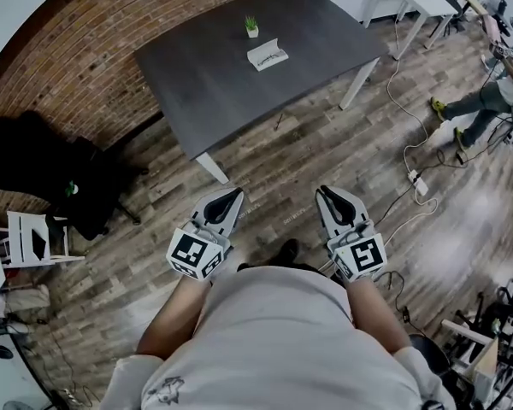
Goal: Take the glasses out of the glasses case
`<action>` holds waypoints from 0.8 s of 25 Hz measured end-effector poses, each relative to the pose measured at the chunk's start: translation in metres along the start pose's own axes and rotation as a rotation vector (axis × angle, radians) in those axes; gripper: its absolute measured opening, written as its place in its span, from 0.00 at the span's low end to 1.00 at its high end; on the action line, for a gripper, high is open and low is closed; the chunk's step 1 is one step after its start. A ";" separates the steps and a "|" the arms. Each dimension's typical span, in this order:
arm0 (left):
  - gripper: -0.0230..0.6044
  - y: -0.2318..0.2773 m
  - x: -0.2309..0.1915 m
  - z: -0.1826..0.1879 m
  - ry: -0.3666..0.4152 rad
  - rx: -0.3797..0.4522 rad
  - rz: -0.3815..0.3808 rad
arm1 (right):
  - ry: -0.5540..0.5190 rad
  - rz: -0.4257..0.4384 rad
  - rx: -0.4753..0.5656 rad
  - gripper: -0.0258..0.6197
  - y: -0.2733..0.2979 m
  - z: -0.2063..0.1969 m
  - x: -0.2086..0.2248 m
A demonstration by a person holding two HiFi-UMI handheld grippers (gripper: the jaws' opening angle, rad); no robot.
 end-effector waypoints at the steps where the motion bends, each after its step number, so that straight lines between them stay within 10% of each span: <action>1: 0.05 0.007 0.002 0.000 -0.001 -0.005 0.003 | 0.004 0.007 -0.003 0.11 0.000 -0.002 0.008; 20: 0.05 0.099 0.014 0.005 0.018 -0.060 -0.026 | 0.044 -0.001 -0.028 0.25 0.001 -0.031 0.098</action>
Point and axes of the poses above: the fingertips, and each gripper's own axes: y forward along the fingers, x to its right, z out of its top, the point moved 5 cm from there along -y, backward along the fingers, and after that the axes turned 4 degrees about -y, right-handed, at the moved point
